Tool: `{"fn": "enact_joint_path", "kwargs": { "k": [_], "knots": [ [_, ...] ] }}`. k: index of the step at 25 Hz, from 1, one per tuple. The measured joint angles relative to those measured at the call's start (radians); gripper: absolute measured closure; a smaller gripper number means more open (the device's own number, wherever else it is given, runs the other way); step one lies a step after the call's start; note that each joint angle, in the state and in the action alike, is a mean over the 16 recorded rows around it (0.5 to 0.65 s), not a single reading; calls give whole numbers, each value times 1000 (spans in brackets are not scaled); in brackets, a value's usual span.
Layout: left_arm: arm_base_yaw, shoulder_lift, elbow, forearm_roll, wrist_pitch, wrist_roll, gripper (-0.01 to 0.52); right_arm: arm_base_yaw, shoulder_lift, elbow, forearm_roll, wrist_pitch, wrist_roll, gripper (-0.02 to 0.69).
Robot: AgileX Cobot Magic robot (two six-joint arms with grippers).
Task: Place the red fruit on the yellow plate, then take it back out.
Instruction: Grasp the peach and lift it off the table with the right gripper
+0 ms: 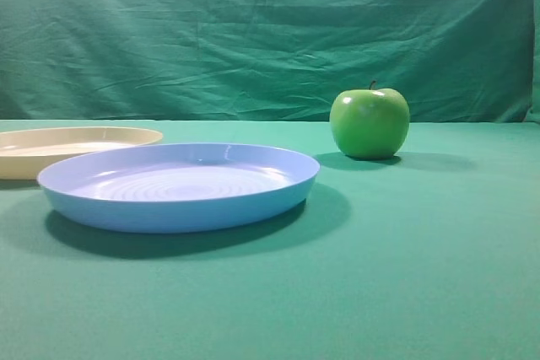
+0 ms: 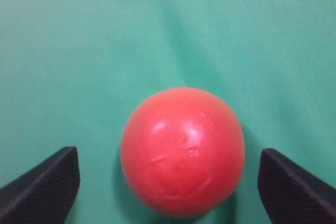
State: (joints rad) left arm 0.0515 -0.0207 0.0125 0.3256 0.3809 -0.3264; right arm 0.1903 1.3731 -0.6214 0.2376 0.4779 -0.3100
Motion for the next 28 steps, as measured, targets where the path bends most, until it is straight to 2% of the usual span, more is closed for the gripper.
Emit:
{"fn": "enact_joint_path", "kwargs": {
  "k": [11, 15, 21, 28],
  "knots": [
    [0, 0, 0, 0, 0, 0, 514, 0, 173, -28, -2, -85, -11, 76],
    [0, 0, 0, 0, 0, 0, 514, 0, 199, -35, -3, -90, -13, 118],
    [0, 0, 0, 0, 0, 0, 514, 0, 215, -88, -5, -40, -13, 250],
    [0, 0, 0, 0, 0, 0, 514, 1, 188, -247, -2, 83, -14, 388]
  ]
}}
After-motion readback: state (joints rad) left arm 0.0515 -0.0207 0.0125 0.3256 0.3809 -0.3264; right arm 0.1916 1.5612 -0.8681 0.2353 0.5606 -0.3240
